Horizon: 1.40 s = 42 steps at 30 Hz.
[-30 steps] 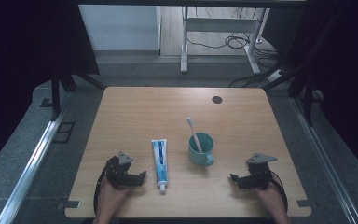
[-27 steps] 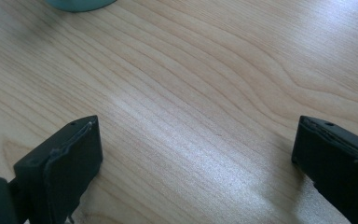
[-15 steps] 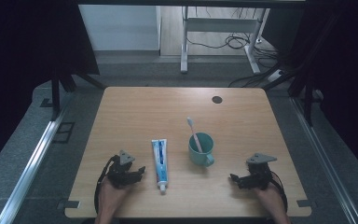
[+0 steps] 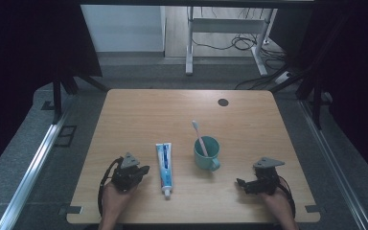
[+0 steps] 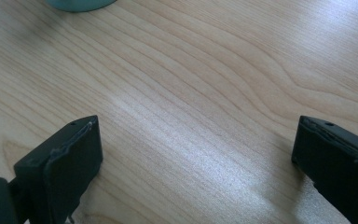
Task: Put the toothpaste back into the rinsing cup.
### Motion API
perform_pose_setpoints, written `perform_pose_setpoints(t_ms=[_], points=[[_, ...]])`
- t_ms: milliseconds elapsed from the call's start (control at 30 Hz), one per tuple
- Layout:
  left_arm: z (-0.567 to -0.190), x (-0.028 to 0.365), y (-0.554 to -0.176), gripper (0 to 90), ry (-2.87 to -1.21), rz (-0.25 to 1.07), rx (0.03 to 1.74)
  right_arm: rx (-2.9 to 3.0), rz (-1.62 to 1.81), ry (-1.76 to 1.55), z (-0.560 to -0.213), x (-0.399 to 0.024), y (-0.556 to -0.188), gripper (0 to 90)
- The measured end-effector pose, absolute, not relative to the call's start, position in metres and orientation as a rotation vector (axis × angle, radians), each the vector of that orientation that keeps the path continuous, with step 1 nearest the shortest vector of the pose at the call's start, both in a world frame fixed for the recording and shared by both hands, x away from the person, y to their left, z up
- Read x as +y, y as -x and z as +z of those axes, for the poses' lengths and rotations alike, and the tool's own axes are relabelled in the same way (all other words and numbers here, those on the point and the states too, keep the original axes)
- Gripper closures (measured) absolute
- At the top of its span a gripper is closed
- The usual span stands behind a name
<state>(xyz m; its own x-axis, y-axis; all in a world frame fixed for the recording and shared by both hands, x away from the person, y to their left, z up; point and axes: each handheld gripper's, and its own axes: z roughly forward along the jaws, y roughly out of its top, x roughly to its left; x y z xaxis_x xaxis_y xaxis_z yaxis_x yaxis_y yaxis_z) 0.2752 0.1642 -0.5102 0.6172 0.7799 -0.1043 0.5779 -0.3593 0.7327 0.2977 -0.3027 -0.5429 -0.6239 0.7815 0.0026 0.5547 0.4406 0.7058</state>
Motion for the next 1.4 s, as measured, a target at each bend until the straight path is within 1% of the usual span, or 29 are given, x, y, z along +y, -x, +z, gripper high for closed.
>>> perform_pose_setpoints(t_ms=[167,400,667,1133,1400], points=[[-0.507,0.155,-0.278,89.5,-2.078,0.312,1.040,2.373,0.982,-1.144,-0.543,-0.303,-0.298,1.6],[-0.498,0.130,-0.281,89.5,-2.091,0.282,0.990,2.372,0.982,-1.143,-0.543,-0.303,-0.298,1.6],[-0.502,0.109,-0.284,89.5,-2.126,0.243,0.950,2.373,0.982,-1.143,-0.543,-0.303,-0.298,1.6],[-0.512,0.096,-0.282,89.5,-2.158,0.175,0.930,2.373,0.982,-1.143,-0.543,-0.303,-0.298,1.6],[-0.510,0.102,-0.280,89.5,-2.160,0.171,0.936,2.372,0.982,-1.144,-0.543,-0.303,-0.298,1.6]])
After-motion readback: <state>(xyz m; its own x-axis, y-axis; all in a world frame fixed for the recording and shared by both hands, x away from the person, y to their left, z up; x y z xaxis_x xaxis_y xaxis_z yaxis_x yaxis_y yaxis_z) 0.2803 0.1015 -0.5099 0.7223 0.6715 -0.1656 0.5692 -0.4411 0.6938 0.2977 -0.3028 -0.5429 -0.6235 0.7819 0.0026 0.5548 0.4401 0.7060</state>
